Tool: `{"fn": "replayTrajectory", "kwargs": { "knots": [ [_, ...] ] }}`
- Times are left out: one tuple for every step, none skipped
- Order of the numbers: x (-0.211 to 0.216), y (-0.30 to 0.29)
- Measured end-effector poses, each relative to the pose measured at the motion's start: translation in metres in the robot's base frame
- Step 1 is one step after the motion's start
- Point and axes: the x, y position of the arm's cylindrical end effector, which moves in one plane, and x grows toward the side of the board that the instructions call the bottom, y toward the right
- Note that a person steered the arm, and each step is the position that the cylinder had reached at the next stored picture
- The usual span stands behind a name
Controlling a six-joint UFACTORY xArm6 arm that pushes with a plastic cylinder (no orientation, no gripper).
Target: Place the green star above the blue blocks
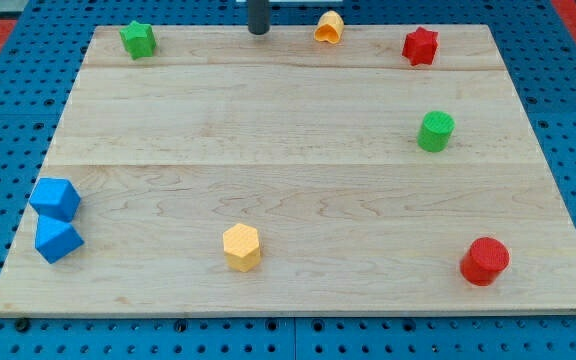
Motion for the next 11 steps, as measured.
{"fn": "replayTrajectory", "kwargs": {
  "knots": [
    [0.000,-0.069],
    [0.001,-0.083],
    [0.036,-0.105],
    [0.024,-0.106],
    [0.000,-0.106],
    [0.008,-0.167],
    [0.050,-0.152],
    [0.109,-0.141],
    [0.161,-0.148],
    [0.177,-0.153],
    [0.228,-0.160]
  ]
}}
